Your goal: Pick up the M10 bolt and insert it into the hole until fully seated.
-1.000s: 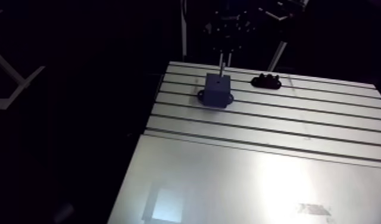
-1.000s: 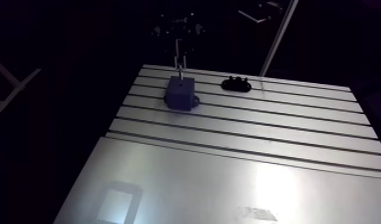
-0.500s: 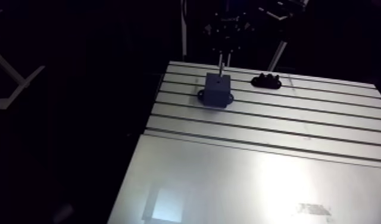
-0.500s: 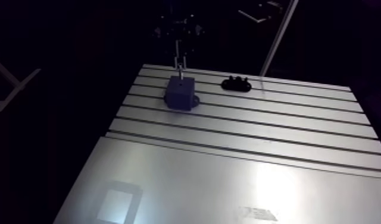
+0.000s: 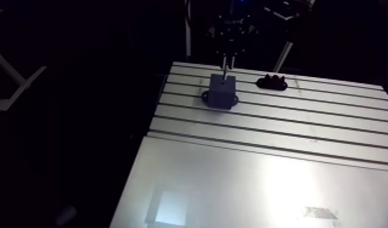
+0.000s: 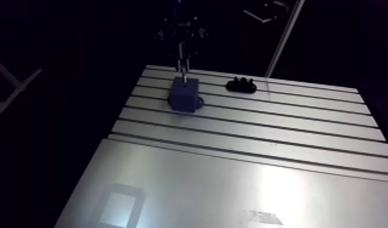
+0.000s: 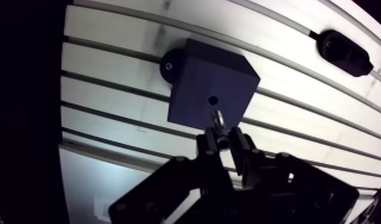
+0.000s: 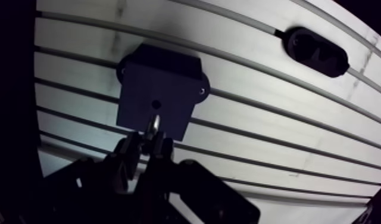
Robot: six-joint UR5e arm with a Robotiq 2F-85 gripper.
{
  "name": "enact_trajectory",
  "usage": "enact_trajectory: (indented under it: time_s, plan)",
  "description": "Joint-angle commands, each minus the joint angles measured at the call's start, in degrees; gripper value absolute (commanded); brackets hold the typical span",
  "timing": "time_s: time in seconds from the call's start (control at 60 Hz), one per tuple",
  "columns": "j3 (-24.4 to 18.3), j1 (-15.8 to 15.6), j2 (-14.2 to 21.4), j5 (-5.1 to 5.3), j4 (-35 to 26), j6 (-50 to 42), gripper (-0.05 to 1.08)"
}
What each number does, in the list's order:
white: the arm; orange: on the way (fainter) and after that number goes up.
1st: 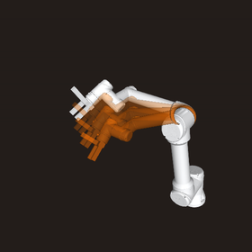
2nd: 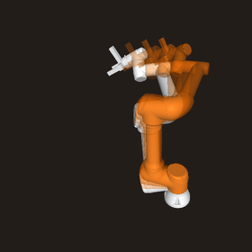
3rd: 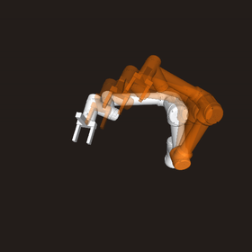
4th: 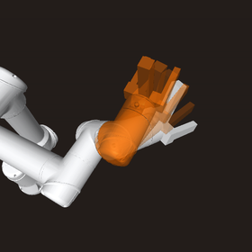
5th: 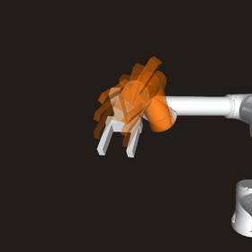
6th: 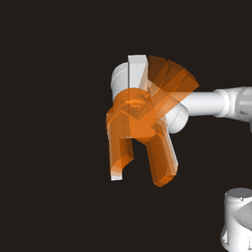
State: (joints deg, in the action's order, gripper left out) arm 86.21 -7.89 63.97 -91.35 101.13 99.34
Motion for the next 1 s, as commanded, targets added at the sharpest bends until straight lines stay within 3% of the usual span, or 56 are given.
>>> enact_trajectory:
  time_s: [0.017,1.0]
  plan:
    - [0.5,0.0,0.0,0.06,1.0,0.3,1.08]
    - [0.9,-0.1,-0.5,0.08,2.3,0.3,1.08]
